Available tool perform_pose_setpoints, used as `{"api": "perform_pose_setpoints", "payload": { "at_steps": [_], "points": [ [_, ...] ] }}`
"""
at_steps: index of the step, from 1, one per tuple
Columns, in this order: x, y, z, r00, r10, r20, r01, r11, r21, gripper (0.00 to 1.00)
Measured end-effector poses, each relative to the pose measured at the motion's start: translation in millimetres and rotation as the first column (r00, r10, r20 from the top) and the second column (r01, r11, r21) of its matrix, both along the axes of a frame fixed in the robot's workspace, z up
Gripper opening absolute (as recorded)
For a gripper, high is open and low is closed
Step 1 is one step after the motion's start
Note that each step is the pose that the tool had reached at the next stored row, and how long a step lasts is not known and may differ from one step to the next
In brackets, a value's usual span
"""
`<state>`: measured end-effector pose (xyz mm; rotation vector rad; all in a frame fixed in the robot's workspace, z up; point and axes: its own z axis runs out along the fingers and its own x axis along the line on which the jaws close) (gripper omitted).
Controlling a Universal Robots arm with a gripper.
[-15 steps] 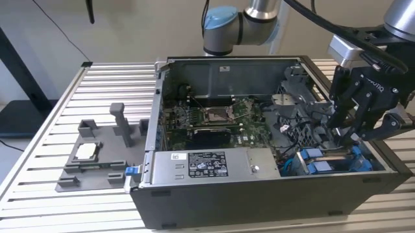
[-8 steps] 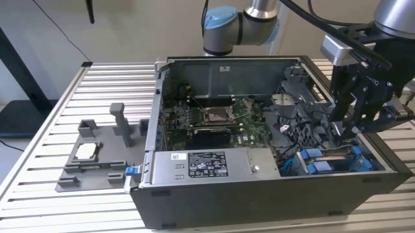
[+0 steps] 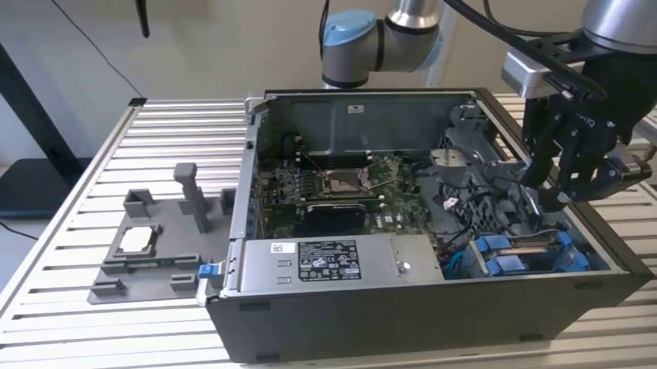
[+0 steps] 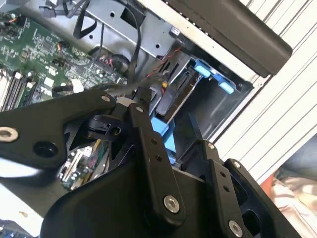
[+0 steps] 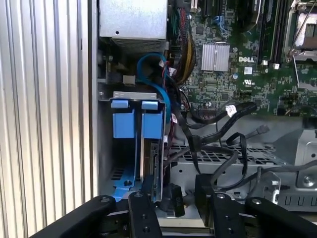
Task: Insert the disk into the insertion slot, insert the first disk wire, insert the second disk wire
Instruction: 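Insert the first disk wire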
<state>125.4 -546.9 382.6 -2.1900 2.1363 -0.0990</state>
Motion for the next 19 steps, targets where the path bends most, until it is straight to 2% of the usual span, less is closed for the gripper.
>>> {"api": "perform_pose_setpoints", "payload": {
  "at_steps": [1, 2, 4, 5, 6, 9, 13, 14, 19],
  "points": [
    [0.0, 1.3, -0.2, 1.0, 0.0, 0.0099, 0.0, 0.9999, -0.0103, 0.47],
    [0.0, 2.0, -0.2, 0.9999, 0.0, 0.0161, 0.0, 0.9998, -0.0213, 0.47],
    [0.1, 2.4, -0.1, 0.9998, 0.003, 0.0197, -0.002, 0.9992, -0.0405, 0.47],
    [0.1, 2.4, -0.2, 0.9998, 0.005, 0.0197, -0.004, 0.9989, -0.047, 0.47],
    [0.0, 2.3, -0.2, 0.9998, 0.008, 0.0201, -0.007, 0.9987, -0.0504, 0.47],
    [-0.1, 2.4, -0.2, 0.9993, 0.026, 0.0257, -0.024, 0.9983, -0.0524, 0.47],
    [-0.1, 3.2, -0.1, 0.9978, 0.051, 0.0418, -0.048, 0.9974, -0.0531, 0.47],
    [-0.1, 3.2, -0.1, 0.9977, 0.051, 0.0433, -0.049, 0.9974, -0.0531, 0.47],
    [-0.1, 3.2, -0.2, 0.9977, 0.052, 0.0436, -0.049, 0.9974, -0.0533, 0.47]
  ]
}}
